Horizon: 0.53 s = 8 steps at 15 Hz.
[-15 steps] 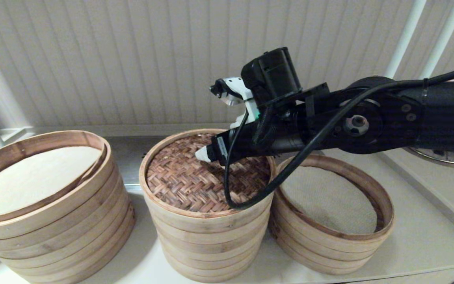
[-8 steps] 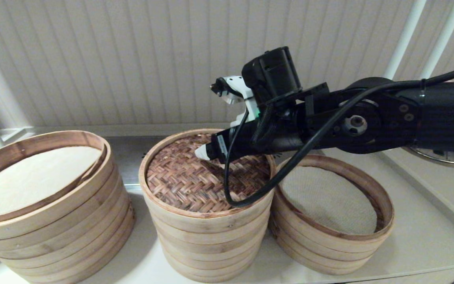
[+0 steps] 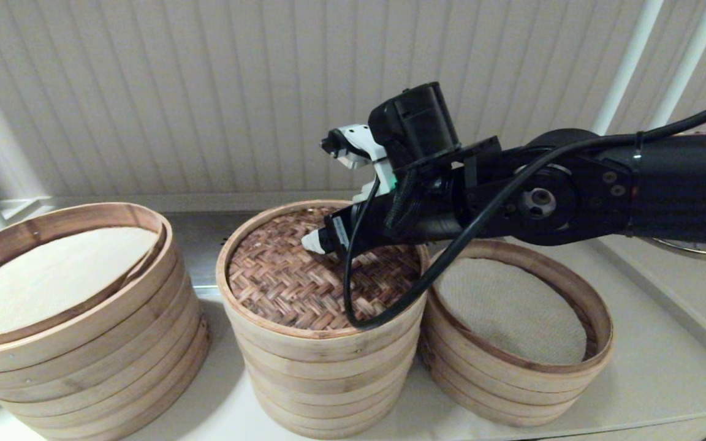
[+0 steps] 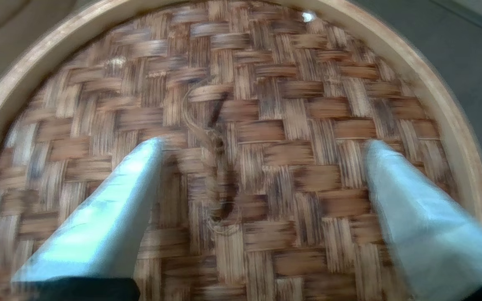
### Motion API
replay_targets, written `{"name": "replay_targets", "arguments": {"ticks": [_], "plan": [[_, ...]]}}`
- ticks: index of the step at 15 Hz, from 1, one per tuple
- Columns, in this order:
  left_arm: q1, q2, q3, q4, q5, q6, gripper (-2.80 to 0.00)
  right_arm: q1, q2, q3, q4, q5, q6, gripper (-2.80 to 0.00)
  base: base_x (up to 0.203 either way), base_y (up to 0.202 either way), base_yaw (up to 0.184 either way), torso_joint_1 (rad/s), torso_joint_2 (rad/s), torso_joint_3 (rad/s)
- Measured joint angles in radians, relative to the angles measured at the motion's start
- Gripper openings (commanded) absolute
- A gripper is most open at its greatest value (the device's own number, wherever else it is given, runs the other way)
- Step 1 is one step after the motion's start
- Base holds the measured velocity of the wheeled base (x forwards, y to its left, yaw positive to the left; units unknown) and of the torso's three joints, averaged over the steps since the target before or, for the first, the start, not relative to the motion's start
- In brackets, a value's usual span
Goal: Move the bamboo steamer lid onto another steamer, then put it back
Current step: Pick up the steamer
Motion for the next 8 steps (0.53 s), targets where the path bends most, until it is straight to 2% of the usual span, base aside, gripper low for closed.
{"name": "replay_targets", "arguments": {"ticks": [5, 8], "plan": [[0.000, 0.000, 0.000, 0.000, 0.000, 0.000, -2.80, 0.007, 0.002, 0.017, -0.006, 0.002, -0.002, -2.80, 0.000, 0.000, 0.000, 0.000, 0.00, 0.000], [0.001, 0.000, 0.000, 0.000, 0.000, -0.001, -2.80, 0.022, -0.001, 0.065, -0.077, 0.003, -0.042, -2.80, 0.000, 0.000, 0.000, 0.000, 0.00, 0.000]]}}
